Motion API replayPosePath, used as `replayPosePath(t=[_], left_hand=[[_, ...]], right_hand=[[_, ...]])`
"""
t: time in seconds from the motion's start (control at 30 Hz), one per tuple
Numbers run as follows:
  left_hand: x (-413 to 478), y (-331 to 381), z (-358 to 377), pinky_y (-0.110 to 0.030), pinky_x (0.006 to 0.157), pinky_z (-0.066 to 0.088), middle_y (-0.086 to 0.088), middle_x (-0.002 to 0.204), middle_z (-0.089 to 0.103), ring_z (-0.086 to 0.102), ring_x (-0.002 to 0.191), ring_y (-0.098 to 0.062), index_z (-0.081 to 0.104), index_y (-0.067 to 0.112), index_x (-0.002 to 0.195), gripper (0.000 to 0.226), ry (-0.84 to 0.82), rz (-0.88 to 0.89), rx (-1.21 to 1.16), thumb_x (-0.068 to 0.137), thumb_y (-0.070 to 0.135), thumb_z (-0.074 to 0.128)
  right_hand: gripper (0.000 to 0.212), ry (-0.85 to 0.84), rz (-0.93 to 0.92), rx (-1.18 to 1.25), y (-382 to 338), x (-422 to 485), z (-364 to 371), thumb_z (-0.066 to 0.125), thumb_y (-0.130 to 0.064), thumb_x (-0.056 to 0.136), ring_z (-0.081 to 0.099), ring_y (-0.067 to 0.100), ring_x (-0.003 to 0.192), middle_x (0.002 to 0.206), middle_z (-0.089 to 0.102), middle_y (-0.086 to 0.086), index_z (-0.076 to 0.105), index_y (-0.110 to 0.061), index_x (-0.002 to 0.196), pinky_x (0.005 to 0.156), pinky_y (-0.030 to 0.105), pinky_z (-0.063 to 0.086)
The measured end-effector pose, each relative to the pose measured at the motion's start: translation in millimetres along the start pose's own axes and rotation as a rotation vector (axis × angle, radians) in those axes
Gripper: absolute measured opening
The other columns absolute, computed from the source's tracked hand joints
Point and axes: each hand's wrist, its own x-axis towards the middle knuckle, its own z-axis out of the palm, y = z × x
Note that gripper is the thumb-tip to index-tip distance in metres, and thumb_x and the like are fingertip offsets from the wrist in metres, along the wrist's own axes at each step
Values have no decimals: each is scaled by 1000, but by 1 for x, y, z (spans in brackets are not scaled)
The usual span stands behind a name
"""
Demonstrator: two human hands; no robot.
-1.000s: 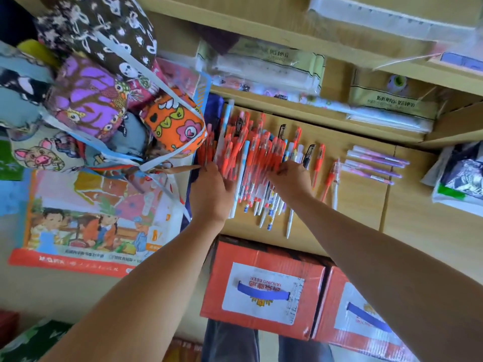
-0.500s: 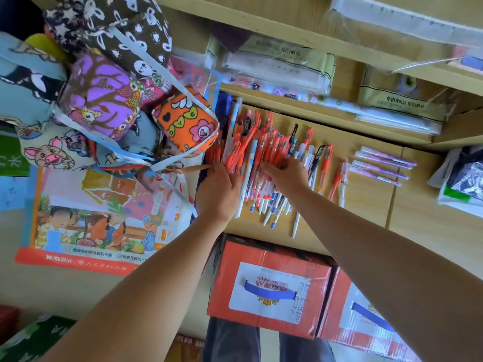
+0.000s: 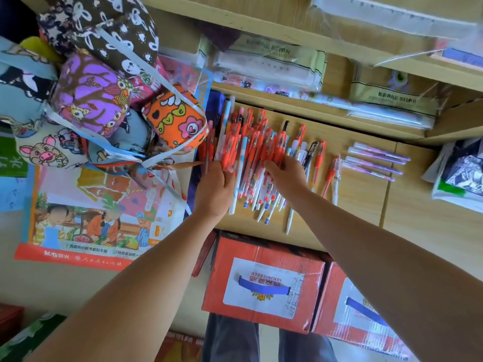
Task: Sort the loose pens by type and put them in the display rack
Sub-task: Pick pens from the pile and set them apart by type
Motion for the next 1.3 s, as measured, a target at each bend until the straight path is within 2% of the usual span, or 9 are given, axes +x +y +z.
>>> replayPosePath(t=[0.17,0.27,0.37,0.43,0.53,0.77,0.93,1.13,1.3], left_hand=[[-8,18,6,-42,51,35,0,62,39,39,53,-21,49,4,103,21,-89,-63,-320,96,20,37],[-17,37,12,-45,62,41,0,65,45,45,62,-24,46,25,77,18,-126,-136,-326,94,28,42],[-31,52,23,-46,63,42,-18,68,53,49,62,-33,56,8,80,39,-125,-121,-306,96,41,43],[-41,63,33,-41,66,46,-14,69,61,54,61,-23,60,7,87,40,-168,-122,-266,99,41,42],[-61,78,54,-31,49,39,3,44,48,43,38,-17,55,9,93,26,-227,-123,-391,102,29,42],[-102,129,105,-18,34,25,-3,60,37,31,38,-12,44,13,80,22,-174,-344,-543,102,12,39],[-118,154,130,-23,48,35,0,63,41,40,47,-12,48,17,86,27,-269,-317,-380,101,38,40],[-147,184,169,-17,36,33,-4,63,44,43,50,-17,43,14,74,36,-412,-358,-452,103,35,38],[-173,201,214,-31,60,36,-3,57,46,48,58,-23,52,17,67,32,-444,-148,-129,94,36,54]], right_hand=[[22,-68,13,93,8,-14,-29,52,-31,97,43,11,53,62,49,-2,59,-11,88,53,26,38],[25,-120,8,94,16,-20,-49,51,-31,97,45,8,51,66,52,1,58,-9,91,53,21,38],[20,-156,-28,96,28,-29,-73,52,-27,98,54,6,51,62,52,-1,57,-14,84,50,21,39],[17,-190,-31,126,39,-34,-91,53,-24,97,59,17,62,70,59,8,60,-10,91,55,25,41],[17,-261,-12,179,56,-46,-119,50,-20,99,60,8,52,75,58,13,57,-5,104,50,18,44],[7,-362,8,251,97,-74,-180,44,-16,102,60,14,57,74,65,10,48,-11,98,55,21,50],[10,-295,37,241,126,-93,-212,46,-13,100,46,15,55,66,51,7,51,-5,101,46,16,42],[18,-153,81,267,184,-116,-247,45,-17,101,37,12,47,61,43,3,50,-12,85,36,15,31],[23,-33,112,314,243,-140,-281,47,-16,100,37,13,44,62,45,4,45,-15,76,36,19,30]])
